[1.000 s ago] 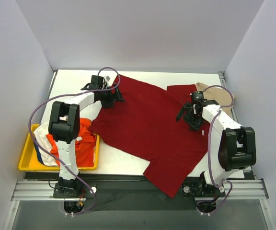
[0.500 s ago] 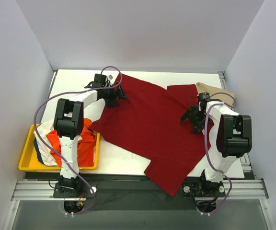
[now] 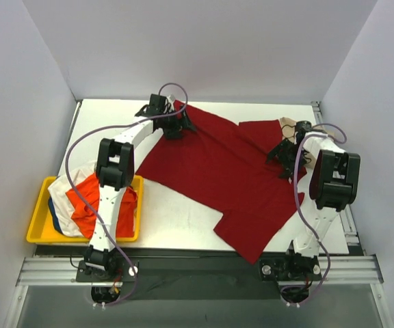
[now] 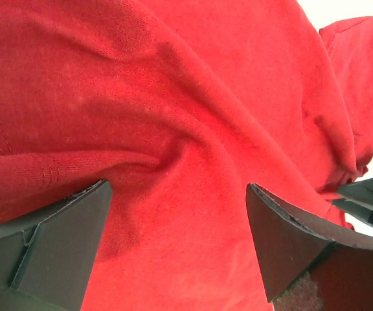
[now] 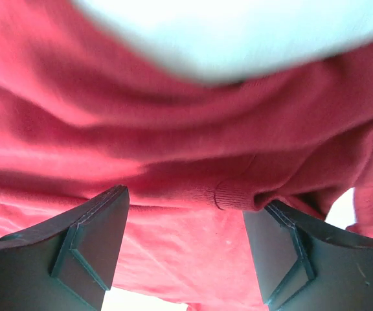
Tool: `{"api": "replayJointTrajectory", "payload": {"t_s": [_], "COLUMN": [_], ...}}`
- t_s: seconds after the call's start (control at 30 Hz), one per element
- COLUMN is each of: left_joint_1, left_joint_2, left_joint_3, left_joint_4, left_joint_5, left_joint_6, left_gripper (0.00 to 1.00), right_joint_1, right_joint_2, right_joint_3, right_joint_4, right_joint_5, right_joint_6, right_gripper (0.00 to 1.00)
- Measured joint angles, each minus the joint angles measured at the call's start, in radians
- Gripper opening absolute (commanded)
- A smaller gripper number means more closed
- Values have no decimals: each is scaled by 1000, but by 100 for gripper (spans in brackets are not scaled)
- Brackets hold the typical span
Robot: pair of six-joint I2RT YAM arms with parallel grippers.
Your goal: Fold and stack the t-shirts
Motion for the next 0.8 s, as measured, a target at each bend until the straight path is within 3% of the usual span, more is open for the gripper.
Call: {"api": "replayJointTrajectory", "payload": {"t_s": [0.13,0.47,0.8], "left_joint_1": [-16,-38,-34], "left_joint_2": [45,27,-194], "left_joint_3": [93,120,-127], "left_joint_4": [-46,-134,-140], "left_joint_5": [-25,-159,-221], "left_joint_6": [20,81,110], "left_gripper": [97,97,97], "right_joint_1": [-29,-27,104], "right_joint_2": [34,44,-108], "right_joint_3": [56,128,55], "right_joint_4": [-11,-37,-42], "right_joint_5": [-1,-19,-18], "right_joint_6": [-25,-79,-124], "right_gripper": [70,69,69]}}
